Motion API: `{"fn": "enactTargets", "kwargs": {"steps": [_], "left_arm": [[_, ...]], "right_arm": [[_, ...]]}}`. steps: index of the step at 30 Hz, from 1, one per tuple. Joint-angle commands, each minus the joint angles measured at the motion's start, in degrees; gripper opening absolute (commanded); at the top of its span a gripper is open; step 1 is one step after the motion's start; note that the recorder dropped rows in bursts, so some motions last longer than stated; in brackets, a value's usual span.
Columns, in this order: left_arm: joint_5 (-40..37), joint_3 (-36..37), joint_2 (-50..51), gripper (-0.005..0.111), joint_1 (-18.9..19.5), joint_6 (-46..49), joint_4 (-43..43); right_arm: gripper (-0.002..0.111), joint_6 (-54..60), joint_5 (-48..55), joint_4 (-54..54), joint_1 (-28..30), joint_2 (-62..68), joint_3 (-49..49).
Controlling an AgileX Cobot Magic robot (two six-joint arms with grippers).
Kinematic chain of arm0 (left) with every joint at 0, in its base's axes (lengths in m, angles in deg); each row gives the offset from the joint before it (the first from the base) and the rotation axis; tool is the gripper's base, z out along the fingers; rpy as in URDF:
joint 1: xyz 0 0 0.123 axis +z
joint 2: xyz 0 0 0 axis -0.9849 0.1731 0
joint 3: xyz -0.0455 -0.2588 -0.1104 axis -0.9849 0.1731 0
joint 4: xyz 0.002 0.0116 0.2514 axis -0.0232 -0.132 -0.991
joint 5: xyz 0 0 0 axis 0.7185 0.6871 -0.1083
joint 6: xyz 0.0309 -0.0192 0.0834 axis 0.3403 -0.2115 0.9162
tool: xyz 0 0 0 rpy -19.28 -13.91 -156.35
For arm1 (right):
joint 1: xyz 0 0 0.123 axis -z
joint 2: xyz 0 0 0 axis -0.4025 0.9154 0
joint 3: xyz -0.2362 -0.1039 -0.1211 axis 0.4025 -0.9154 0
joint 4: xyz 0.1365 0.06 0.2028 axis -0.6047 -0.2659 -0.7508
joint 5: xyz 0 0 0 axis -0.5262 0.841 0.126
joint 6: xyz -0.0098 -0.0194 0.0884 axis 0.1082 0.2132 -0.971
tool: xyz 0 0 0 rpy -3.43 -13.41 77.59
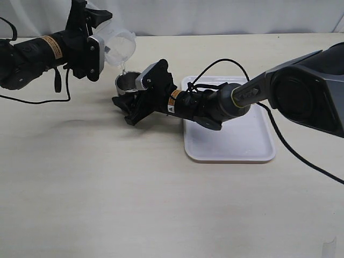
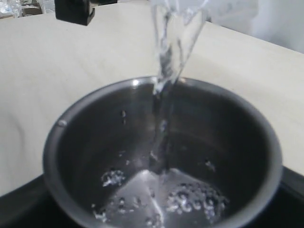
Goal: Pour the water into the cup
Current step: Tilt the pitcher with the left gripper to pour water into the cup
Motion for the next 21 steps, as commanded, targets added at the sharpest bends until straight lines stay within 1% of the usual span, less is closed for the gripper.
{"fn": "enactTargets", "kwargs": {"steps": [1, 4, 9, 13, 21], "left_arm": [[0.6, -0.5, -0.3, 0.000, -0.1, 2.5, 0.7], [0.6, -0.5, -0.3, 0.000, -0.1, 4.3, 0.7], [0.7, -0.5, -0.3, 0.000, -0.1, 4.7, 0.7], [2.1, -0.5, -0.3, 0.000, -0.1, 7.3, 0.7], [3.3, -0.5, -0.3, 0.000, -0.1, 7.5, -1.1]], "right_arm": [[0.031, 0.3, -0.2, -0.1, 0.0, -0.4, 0.0], [0.031, 0.3, -0.2, -0.1, 0.0, -0.4, 0.0], [0.031, 0.3, -0.2, -0.1, 0.0, -0.4, 0.0], [0.031, 0.3, -0.2, -0.1, 0.0, -0.4, 0.0], [0.031, 0.3, -0.2, -0.1, 0.0, -0.4, 0.0]]}}
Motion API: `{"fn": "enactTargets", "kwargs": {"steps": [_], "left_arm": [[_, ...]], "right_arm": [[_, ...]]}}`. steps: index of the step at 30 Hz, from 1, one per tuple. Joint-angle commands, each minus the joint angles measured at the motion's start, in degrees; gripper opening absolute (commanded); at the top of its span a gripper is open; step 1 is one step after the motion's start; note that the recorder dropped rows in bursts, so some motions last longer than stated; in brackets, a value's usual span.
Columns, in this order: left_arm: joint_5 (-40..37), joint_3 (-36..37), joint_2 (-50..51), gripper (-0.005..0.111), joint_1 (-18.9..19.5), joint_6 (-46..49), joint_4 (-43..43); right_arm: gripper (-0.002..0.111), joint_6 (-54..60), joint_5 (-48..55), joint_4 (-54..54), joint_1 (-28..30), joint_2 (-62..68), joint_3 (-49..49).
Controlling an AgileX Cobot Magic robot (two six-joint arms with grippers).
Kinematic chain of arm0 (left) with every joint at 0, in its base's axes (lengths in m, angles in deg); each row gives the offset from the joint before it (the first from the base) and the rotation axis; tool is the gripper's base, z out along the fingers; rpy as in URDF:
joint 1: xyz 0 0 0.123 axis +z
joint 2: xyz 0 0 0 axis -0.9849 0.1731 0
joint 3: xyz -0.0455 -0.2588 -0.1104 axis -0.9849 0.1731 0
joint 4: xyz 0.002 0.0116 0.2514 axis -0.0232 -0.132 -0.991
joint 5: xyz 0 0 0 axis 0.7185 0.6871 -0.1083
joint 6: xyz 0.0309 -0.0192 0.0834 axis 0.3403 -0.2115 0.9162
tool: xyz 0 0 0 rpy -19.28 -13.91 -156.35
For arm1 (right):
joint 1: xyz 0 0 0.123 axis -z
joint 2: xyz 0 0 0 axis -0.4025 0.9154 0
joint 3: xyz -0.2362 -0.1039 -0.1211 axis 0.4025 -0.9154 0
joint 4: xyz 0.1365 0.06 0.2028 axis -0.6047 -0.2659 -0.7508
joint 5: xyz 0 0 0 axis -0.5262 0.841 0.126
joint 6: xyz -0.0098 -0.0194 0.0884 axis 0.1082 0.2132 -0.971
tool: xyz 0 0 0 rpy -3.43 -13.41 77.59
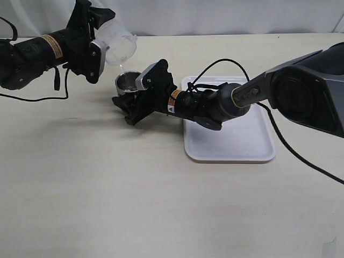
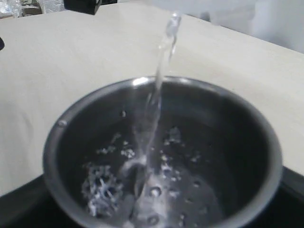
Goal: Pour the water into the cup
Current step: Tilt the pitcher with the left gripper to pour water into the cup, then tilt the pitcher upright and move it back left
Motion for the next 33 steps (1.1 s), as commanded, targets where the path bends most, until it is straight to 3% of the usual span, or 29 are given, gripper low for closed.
{"fn": "enactTargets", "kwargs": {"steps": [1, 33], "left_arm": [[1.6, -0.5, -0.3, 0.000, -0.3, 0.1, -1.4], [1.6, -0.4, -0.3, 0.000, -1.4, 1.1, -1.0]], "right_arm": [[0.031, 0.3, -0.2, -0.1, 0.0, -0.4, 0.0], [0.031, 0.3, -0.2, -0.1, 0.0, -0.4, 0.0]]}}
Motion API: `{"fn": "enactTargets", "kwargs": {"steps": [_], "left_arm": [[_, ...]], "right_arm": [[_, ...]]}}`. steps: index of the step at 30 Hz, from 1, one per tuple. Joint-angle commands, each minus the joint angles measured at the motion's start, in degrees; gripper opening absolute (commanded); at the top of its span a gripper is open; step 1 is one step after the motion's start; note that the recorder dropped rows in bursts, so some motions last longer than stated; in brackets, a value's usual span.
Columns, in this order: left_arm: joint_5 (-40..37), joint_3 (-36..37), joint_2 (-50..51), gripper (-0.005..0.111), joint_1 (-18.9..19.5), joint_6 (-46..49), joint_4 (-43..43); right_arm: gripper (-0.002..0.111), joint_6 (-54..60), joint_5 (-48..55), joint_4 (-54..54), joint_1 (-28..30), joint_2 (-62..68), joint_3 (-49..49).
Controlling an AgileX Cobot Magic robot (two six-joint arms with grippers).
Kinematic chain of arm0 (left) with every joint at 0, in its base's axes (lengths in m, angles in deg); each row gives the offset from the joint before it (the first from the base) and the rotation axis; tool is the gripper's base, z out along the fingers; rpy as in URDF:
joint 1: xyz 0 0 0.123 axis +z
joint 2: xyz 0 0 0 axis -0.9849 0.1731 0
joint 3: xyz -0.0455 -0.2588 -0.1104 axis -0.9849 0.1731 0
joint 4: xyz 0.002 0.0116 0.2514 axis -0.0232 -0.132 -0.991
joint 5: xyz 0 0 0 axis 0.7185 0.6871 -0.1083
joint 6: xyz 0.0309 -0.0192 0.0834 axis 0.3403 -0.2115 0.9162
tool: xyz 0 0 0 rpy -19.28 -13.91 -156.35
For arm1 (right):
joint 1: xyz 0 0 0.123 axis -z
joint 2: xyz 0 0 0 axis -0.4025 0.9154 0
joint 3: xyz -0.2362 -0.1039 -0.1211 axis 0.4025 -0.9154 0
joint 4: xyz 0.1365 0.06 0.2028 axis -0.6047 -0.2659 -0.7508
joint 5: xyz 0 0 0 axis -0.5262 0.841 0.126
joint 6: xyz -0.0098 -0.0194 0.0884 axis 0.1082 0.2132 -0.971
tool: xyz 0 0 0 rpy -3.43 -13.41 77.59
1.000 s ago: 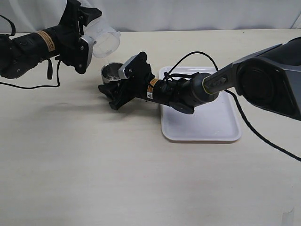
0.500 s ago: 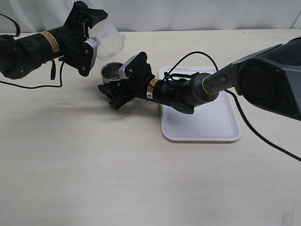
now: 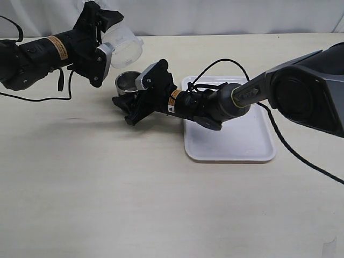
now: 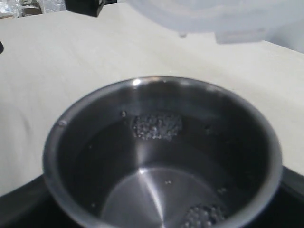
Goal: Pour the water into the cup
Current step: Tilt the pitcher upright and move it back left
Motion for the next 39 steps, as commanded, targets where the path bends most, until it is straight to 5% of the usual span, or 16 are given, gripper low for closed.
{"fn": "enactTargets", "kwargs": {"steps": [1, 19, 34, 39], "left_arm": [[1.3, -0.4, -0.3, 0.000, -0.1, -2.3, 0.3], [8.9, 3.3, -0.3, 0.000, -0.1, -24.4, 0.5], [18.0, 5.3, -0.3, 0.000, -0.1, -47.2, 9.1], [16.1, 5.3, -0.3, 0.000, 0.0, -68.5, 27.3]], "right_arm": [[0.031, 0.3, -0.2, 0.0, 0.0, -0.4, 0.0], [0.031, 0.3, -0.2, 0.0, 0.0, -0.4, 0.0], [0.031, 0.3, -0.2, 0.0, 0.0, -0.4, 0.0], [0.031, 0.3, -0.2, 0.0, 0.0, -0.4, 0.0]]}}
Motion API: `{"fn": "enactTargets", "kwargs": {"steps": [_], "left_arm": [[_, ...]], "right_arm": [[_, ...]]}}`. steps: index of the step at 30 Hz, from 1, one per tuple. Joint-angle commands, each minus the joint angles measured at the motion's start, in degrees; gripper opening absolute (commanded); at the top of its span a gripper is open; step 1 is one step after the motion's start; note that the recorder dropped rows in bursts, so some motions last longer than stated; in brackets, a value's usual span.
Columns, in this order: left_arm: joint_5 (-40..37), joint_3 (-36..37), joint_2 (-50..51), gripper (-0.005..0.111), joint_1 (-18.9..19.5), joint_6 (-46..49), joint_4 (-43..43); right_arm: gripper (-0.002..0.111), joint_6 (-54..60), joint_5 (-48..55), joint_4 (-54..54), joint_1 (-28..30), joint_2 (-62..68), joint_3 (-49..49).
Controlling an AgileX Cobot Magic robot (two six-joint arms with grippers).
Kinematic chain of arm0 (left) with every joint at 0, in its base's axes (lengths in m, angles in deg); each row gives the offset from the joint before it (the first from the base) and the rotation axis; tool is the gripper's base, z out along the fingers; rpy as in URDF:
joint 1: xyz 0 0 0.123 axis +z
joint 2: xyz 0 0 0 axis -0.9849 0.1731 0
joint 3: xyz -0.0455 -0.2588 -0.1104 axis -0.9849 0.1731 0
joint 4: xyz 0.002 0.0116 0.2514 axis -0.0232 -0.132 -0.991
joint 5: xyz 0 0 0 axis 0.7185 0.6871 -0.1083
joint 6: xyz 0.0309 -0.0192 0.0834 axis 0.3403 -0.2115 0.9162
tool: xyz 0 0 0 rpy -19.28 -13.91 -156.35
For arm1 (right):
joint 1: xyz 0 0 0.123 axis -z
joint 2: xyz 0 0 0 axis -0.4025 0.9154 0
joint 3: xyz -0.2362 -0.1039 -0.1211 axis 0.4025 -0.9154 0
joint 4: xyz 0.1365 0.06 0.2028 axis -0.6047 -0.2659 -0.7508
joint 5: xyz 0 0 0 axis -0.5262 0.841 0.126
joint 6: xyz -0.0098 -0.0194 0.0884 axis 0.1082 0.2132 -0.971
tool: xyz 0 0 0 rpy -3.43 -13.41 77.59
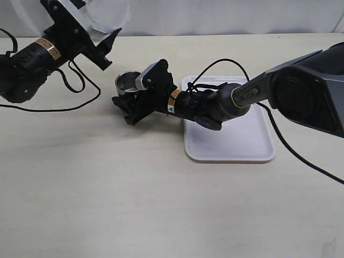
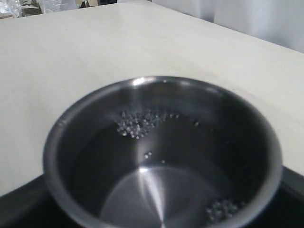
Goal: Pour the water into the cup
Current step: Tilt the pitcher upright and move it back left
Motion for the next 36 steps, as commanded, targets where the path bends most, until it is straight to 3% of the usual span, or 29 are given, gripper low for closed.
{"fn": "enactTargets", "kwargs": {"steps": [1, 4, 7, 10, 17, 30, 33, 36], "left_arm": [[-2.1, 0.3, -0.3, 0.000, 0.1, -18.2, 16.9], [-6.9, -1.0, -0.3, 0.000, 1.6, -25.6, 16.8], [-23.6, -7.1, -0.2, 0.000, 4.8, -26.6, 16.6], [-31.2, -11.4, 1.0, 0.000, 7.0, -26.9, 16.0], [-27.3, -12.0, 6.6, 0.000, 10.0, -35.8, 12.2], [-21.2, -12.0, 9.1, 0.000, 10.3, -35.5, 9.6], [-21.2, -12.0, 9.1, 0.013, 10.3, -35.5, 9.6], [-21.2, -12.0, 9.1, 0.041, 10.3, -35.5, 9.6]], "right_arm": [[0.031, 0.3, -0.3, 0.1, 0.0, -0.4, 0.0], [0.031, 0.3, -0.3, 0.1, 0.0, -0.4, 0.0], [0.031, 0.3, -0.3, 0.1, 0.0, -0.4, 0.0], [0.031, 0.3, -0.3, 0.1, 0.0, -0.4, 0.0], [0.031, 0.3, -0.3, 0.1, 0.0, -0.4, 0.0], [0.031, 0.3, -0.3, 0.1, 0.0, -0.4, 0.0], [0.031, 0.3, -0.3, 0.1, 0.0, -0.4, 0.0], [0.031, 0.3, -0.3, 0.1, 0.0, -0.4, 0.0]]}}
